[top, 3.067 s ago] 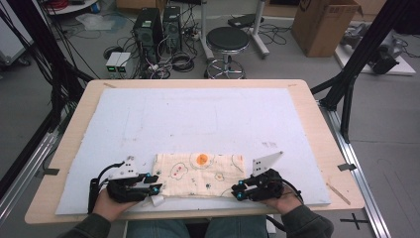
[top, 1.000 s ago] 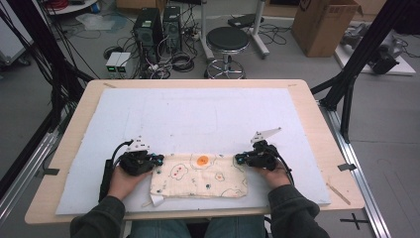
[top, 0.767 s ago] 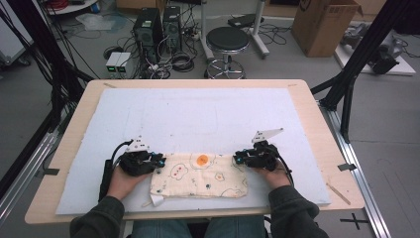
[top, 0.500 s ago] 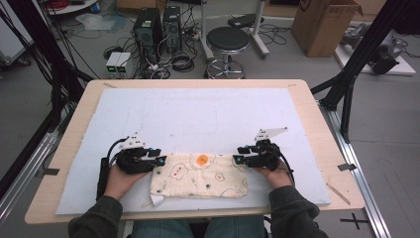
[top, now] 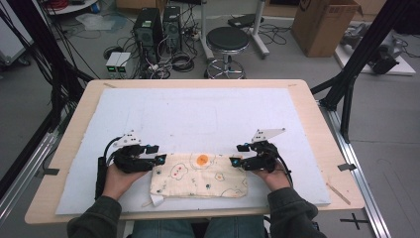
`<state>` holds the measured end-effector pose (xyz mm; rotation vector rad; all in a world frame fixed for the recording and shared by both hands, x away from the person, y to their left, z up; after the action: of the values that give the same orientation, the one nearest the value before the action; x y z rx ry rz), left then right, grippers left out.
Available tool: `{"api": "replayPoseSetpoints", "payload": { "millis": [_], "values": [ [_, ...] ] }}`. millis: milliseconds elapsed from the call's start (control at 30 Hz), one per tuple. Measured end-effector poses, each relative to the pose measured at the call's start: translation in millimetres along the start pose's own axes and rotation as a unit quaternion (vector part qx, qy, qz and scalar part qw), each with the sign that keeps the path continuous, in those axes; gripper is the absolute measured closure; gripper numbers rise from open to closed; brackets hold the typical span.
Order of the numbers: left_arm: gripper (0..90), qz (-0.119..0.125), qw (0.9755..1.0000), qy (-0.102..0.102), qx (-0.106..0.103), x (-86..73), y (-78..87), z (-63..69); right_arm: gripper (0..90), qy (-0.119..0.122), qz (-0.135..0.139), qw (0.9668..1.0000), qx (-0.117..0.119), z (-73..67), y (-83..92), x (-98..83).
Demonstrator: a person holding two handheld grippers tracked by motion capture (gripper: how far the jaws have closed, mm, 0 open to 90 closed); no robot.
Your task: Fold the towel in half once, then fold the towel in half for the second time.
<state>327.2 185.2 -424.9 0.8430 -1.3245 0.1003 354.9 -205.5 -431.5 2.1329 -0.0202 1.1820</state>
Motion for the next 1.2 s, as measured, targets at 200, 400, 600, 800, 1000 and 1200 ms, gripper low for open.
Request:
{"api": "replayPoseSetpoints", "payload": {
  "millis": [200,400,600,800,1000,1200],
  "values": [
    [46.1,-0.002,1.0,-0.004,0.001,0.7,-0.3,1.0,35.2,0.001,-0.005,1.0,0.002,-2.7,-0.9,-0.1],
    [45.8,-0.003,1.0,-0.007,0.002,1.5,-0.6,1.1,35.0,0.005,-0.006,1.0,-0.001,-2.3,-1.5,0.2],
    [45.9,-0.007,0.9998,-0.016,0.009,0.8,-1.6,0.3,35.2,0.001,-0.002,1.0,-0.009,0.3,-0.7,2.1],
    [46.3,-0.014,0.9992,-0.021,0.032,-0.2,-4.1,-5.0,38.4,0.0,0.004,0.9998,-0.022,7.2,0.1,6.0],
    [50.9,-0.027,0.9979,0.001,0.058,-4.5,-9.6,-17.4,46.4,-0.005,-0.007,0.999,-0.044,16.5,-1.2,5.7],
    [51.1,-0.041,0.9978,0.012,0.051,-7.9,-19.3,-19.9,53.8,-0.025,-0.019,0.9989,-0.035,22.4,-1.8,3.9]
  ]
}}
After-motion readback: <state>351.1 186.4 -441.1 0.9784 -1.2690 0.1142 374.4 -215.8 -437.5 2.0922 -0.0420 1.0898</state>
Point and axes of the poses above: each handheld gripper's, and its own axes: y roughly backward along the jaws, x roughly out of its top, z roughly to its right, the point moved 2 cm from there along -y, roughly forward along the jaws, and after that the axes turned 12 degrees about -y, right-handed, at the moved point
